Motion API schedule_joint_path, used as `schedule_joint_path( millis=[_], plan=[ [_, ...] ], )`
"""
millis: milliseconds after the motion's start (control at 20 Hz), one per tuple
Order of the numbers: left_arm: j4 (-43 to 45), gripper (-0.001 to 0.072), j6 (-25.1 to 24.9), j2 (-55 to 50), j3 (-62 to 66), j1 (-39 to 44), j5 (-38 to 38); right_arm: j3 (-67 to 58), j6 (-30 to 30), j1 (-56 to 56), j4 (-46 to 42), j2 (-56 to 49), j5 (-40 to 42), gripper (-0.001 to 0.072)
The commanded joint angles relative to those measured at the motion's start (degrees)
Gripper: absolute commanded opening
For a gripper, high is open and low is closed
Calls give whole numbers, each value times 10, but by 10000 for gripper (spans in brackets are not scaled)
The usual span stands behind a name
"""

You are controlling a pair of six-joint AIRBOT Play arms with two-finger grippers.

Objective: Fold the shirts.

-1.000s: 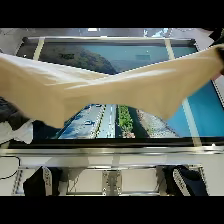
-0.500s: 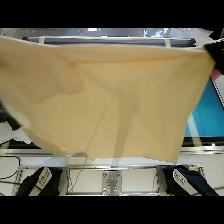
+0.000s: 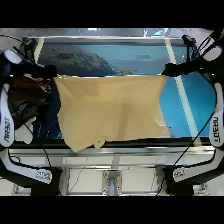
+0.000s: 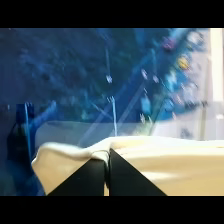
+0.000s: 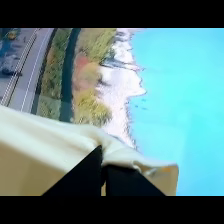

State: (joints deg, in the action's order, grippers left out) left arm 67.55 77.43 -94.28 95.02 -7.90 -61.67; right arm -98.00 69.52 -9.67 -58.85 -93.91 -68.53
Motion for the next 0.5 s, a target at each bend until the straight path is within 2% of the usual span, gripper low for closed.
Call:
schedule_joint_path(
  millis=[0,50,100,150,200,300,350,400,450],
  plan=[
    [7,13,36,-70,1,16,155,0,20,1,42,-76,163,8],
    [-20,14,36,-75,1,16,174,0,20,1,56,-82,191,10],
    [-55,74,36,-76,1,15,182,-1,21,1,68,-87,205,56],
    [-85,381,36,-74,1,14,184,-1,21,1,73,-88,211,253],
    [-112,719,36,-69,1,11,184,-2,21,1,78,-86,211,411],
    [-136,695,36,-36,1,-7,162,-25,31,-9,66,-74,160,407],
    [-129,678,36,-13,1,-23,133,-45,31,-20,38,-66,111,405],
    [-116,626,36,15,1,-45,90,-70,40,-38,-14,-54,42,377],
    [-102,621,35,40,-1,-69,37,-83,57,-60,-59,-37,-32,370]
  ],
)
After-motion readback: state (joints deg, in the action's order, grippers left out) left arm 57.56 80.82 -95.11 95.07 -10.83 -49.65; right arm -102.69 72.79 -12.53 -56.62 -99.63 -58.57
